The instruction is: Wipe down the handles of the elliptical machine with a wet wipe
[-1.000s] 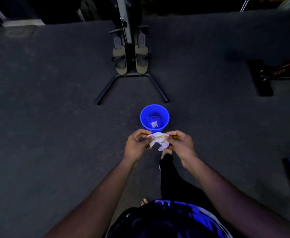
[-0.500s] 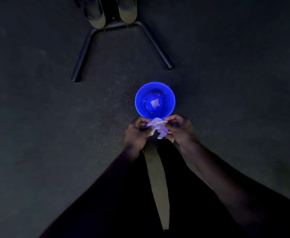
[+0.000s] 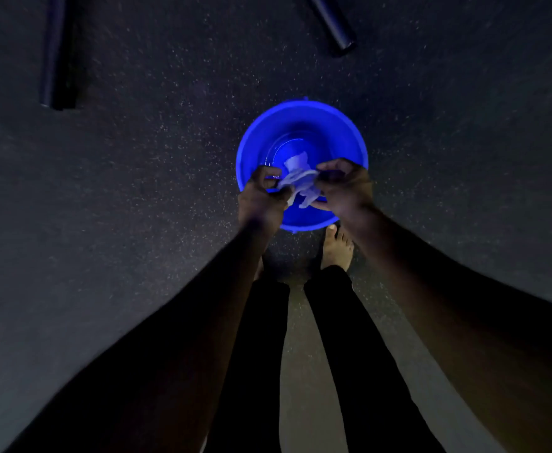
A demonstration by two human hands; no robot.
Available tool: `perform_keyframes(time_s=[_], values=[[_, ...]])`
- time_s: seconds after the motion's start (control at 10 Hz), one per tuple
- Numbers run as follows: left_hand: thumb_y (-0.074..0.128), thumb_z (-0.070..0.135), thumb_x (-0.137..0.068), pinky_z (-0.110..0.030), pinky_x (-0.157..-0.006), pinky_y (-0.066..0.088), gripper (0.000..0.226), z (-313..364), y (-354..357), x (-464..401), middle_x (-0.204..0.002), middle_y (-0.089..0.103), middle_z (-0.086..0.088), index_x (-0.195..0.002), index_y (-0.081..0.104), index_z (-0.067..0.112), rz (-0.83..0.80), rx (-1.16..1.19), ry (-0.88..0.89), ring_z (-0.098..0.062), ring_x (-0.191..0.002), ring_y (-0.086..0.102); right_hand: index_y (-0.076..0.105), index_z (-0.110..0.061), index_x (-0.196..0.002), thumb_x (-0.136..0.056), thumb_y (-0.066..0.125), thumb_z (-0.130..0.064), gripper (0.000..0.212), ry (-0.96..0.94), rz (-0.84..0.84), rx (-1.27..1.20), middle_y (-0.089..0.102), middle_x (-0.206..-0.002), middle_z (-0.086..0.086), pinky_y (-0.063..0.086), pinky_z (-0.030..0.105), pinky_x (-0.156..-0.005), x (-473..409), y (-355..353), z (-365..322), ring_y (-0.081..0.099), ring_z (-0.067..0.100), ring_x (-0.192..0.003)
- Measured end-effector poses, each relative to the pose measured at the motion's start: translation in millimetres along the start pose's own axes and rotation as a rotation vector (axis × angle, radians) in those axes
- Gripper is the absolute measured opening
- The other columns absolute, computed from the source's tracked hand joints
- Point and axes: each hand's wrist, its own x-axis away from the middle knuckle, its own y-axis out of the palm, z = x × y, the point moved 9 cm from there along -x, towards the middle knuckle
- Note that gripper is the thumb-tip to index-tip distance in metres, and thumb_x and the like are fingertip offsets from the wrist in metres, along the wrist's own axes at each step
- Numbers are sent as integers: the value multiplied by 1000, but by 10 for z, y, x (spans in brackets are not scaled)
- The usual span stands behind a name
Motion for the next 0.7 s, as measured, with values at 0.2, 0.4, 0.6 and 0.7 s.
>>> perform_keyframes(time_s=[0.2,0.4,0.6,0.7], values=[[76,20,-86,-57,-92,58,61,-464,23,-582,-125,65,-12,-142,51,18,0,-202,-94,-45,-107,70,63,-25,-115,-94,66,-9,26,38,37,169,59,-119,7,59,39,-63,-542,-178,223,65,28,-99],[73,10,-94,-55,-91,60,49,-408,69,-471,-118,66,-9,-138,55,16,-46,-275,-69,-44,-105,71,64,-21,-109,-98,62,-8,17,59,-7,154,61,-119,9,60,42,-72,-359,-283,173,63,27,-99],[75,15,-94,-59,-96,56,38,278,19,-16,-120,69,-16,-129,61,13,-153,-265,-41,-45,-111,69,65,-17,-101,-98,63,-8,10,21,21,13,65,-112,9,58,39,-64,434,-555,-438,62,23,-88],[73,27,-91,-54,-99,56,41,981,-42,352,-123,71,-18,-128,61,14,-208,-293,24,-37,-113,70,63,-19,-91,-99,61,-8,14,-33,30,-44,64,-101,5,57,46,-74,1063,-749,-983,60,21,-80]])
